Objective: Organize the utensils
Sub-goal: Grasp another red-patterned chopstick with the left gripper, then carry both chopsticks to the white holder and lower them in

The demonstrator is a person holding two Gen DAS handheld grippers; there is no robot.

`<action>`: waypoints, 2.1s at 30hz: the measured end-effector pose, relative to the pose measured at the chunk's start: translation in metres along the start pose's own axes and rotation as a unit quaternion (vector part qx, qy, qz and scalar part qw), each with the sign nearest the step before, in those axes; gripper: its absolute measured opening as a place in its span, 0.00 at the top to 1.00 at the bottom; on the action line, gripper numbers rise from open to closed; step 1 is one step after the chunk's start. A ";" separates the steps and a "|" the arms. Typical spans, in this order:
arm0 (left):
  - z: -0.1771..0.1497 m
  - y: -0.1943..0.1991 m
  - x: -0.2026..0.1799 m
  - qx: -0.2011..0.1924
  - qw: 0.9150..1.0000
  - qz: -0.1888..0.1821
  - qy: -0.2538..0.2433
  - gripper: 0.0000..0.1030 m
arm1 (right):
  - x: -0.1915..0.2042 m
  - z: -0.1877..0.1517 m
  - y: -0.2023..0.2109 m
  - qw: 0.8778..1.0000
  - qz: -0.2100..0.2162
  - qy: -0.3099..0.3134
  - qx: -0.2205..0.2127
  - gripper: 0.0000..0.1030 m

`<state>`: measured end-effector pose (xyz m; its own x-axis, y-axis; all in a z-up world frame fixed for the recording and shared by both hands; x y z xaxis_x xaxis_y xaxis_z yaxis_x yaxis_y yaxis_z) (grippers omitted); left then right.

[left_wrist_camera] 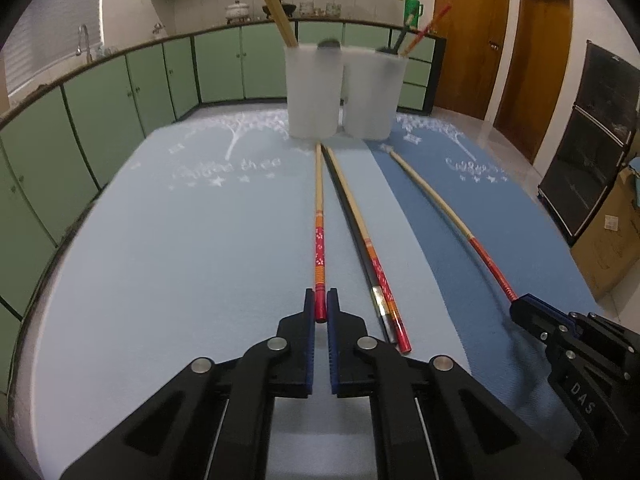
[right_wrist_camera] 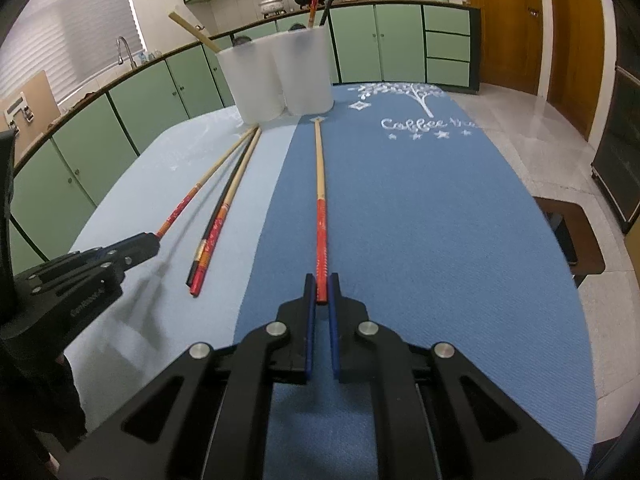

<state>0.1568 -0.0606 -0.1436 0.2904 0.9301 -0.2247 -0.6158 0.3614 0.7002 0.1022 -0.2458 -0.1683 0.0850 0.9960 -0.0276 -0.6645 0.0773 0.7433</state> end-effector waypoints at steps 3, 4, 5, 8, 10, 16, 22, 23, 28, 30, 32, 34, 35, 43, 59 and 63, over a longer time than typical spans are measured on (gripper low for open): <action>0.008 0.017 -0.002 -0.019 1.000 0.003 -0.007 0.95 | -0.003 0.008 0.012 1.000 0.000 -0.004 -0.012 0.95; 0.011 0.024 -0.002 -0.026 1.000 0.002 -0.009 0.95 | -0.003 0.010 0.015 1.000 -0.001 -0.003 -0.015 0.95; 0.014 0.029 -0.003 -0.033 0.999 0.001 -0.010 0.95 | -0.004 0.013 0.020 1.000 -0.001 -0.004 -0.021 0.95; 0.024 0.045 -0.004 -0.054 0.998 -0.001 -0.010 0.95 | -0.005 0.022 0.033 0.999 0.002 -0.009 -0.037 0.95; 0.030 0.055 -0.003 -0.067 0.998 -0.001 -0.011 0.95 | -0.006 0.029 0.043 0.999 0.003 -0.011 -0.050 0.95; 0.058 0.088 -0.006 -0.117 0.993 -0.009 -0.022 0.95 | -0.006 0.054 0.074 0.996 0.006 -0.006 -0.089 0.95; 0.083 0.107 -0.011 -0.149 0.988 -0.019 -0.035 0.95 | -0.004 0.090 0.100 0.993 0.019 -0.003 -0.118 0.95; 0.088 0.110 -0.012 -0.154 0.987 -0.020 -0.038 0.95 | -0.003 0.098 0.103 0.992 0.022 -0.002 -0.120 0.95; 0.110 0.115 -0.014 -0.166 0.984 -0.037 -0.045 0.95 | 0.000 0.133 0.113 0.991 0.038 0.001 -0.127 0.95; 0.116 0.115 -0.014 -0.167 0.984 -0.042 -0.046 0.95 | 0.001 0.144 0.112 0.992 0.045 -0.001 -0.120 0.95; 0.124 0.115 -0.014 -0.169 0.983 -0.046 -0.048 0.95 | 0.001 0.155 0.112 0.992 0.054 -0.003 -0.117 0.95; 0.128 0.115 -0.013 -0.170 0.983 -0.049 -0.048 0.95 | 0.002 0.164 0.113 0.992 0.054 0.002 -0.117 0.95; 0.131 0.115 -0.013 -0.172 0.983 -0.051 -0.048 0.95 | 0.003 0.168 0.114 0.992 0.051 0.006 -0.119 0.95; 0.152 0.120 -0.014 -0.182 0.980 -0.061 -0.052 0.95 | 0.004 0.194 0.131 0.989 0.052 0.028 -0.137 0.95; 0.243 0.154 -0.024 -0.268 0.957 -0.080 -0.074 0.95 | -0.010 0.289 0.163 0.980 0.065 0.032 -0.188 0.95; 0.275 0.153 -0.024 -0.286 0.952 -0.074 -0.079 0.95 | -0.009 0.317 0.158 0.980 0.059 0.032 -0.190 0.95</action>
<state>0.2569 -0.0456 0.1555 0.4844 0.8610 -0.1550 -0.8445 0.5065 0.1742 0.2322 -0.2571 0.1613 -0.0474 0.9989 -0.0064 -0.8960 -0.0397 0.4423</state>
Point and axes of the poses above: each gripper's, at about its wrist camera, not at the fingertips, and y roughly against the way its jaws point, x to its left, z to its top, the point moved 2 cm from there along -y, roughly the way its jaws point, and after that the axes turned 15 degrees about -z, right-handed, at the moved point
